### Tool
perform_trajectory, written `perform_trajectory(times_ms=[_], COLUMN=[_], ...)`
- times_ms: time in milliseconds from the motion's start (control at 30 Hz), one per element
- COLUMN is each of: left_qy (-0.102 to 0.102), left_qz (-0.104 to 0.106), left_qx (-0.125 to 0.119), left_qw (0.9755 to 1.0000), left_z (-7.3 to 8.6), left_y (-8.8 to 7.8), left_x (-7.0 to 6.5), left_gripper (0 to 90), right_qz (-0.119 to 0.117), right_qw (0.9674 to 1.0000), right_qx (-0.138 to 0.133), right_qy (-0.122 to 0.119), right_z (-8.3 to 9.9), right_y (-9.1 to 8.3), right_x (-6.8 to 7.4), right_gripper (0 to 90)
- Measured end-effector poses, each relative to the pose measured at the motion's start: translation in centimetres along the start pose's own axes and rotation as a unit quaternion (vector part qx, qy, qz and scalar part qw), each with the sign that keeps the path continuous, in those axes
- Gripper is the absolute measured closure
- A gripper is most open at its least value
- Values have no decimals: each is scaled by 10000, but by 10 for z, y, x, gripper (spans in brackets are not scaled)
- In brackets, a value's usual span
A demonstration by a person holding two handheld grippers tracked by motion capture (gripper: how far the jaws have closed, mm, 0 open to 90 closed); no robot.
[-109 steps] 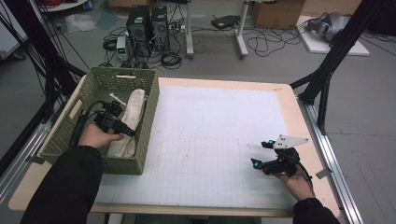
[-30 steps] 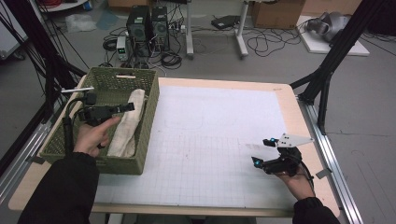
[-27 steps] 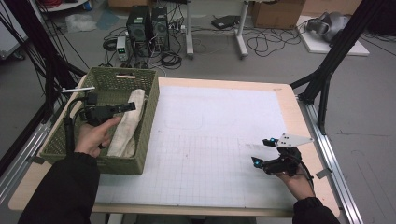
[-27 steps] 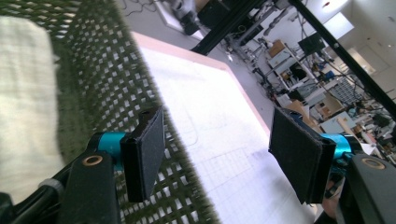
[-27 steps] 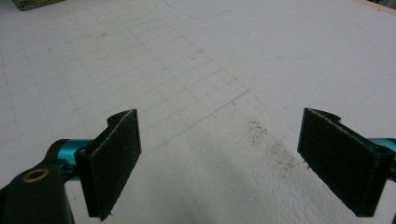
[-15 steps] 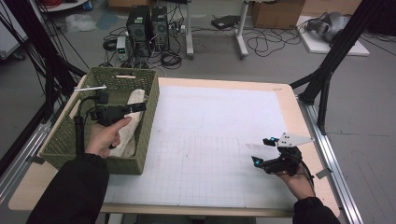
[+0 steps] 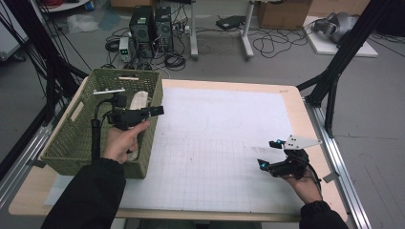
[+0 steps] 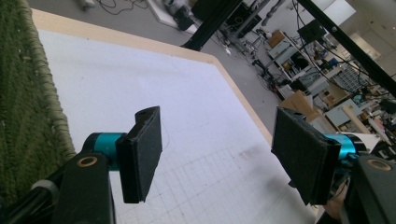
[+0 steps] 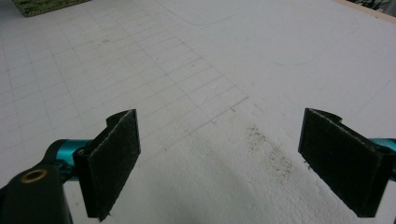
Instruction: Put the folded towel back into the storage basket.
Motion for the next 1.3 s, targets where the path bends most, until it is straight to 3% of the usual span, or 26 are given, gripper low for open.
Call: perform_trajectory(times_ms=[767,1033,1300], left_qy=[213,312,293], left_qz=[-153,-260,-227], left_qx=[-200,-284,-244], left_qw=[9995,9988,9990], left_z=[22,30,41], left_y=[30,36,42], left_x=[-31,-38,-40], left_gripper=[326,333,331], right_qz=[-12,-35,-47], right_qw=[10000,10000,9999], right_qx=[-82,-70,-97], right_qy=[-25,13,20], right_z=[-2,-2,-3], right_y=[0,-1,-1], right_x=[-2,-2,-3], right_gripper=[118,118,118])
Point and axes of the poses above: each handheld gripper's, and its own axes: y roughly forward along the jaws, z roughly out of its underside, x roughly to its left, the point moved 1 cm from there along y, roughly forward along the jaws, and after that the axes turned 12 degrees about -x, right-handed, at the moved point
